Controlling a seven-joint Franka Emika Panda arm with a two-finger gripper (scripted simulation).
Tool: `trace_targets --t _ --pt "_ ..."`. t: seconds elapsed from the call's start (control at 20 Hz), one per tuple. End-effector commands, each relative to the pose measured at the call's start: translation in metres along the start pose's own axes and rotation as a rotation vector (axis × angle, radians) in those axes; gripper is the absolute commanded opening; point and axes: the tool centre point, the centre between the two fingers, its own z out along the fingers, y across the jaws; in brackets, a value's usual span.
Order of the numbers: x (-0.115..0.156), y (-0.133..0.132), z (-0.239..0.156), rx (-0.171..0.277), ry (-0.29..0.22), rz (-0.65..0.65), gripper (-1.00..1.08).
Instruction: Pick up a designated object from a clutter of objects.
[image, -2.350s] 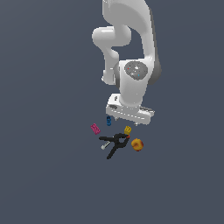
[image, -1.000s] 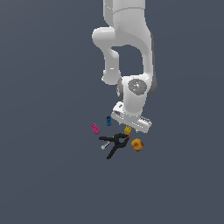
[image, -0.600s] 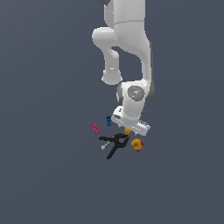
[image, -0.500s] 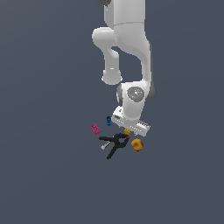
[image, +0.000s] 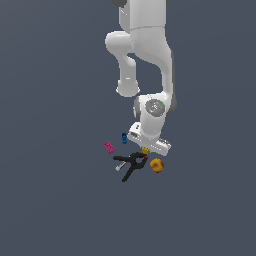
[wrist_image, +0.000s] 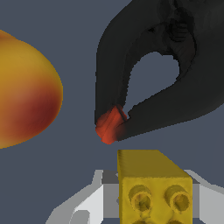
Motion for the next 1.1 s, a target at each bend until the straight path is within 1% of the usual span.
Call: trace_targets --t 0.0,0.3,0.55,0.8,1.05 --pt "0.000 0.000 0.000 0.000 0.000 0.001 -1.00" --pt "0.000 0.003 -0.005 0.000 0.000 0.000 -1.00" --pt "0.001 0.012 -0.020 0.000 0.000 0.000 -1.00" --pt "0.001 0.027 -0.046 0.000 0.000 0.000 -1.00" --pt "0.002 0.048 -0.082 0.000 0.000 0.000 -1.00"
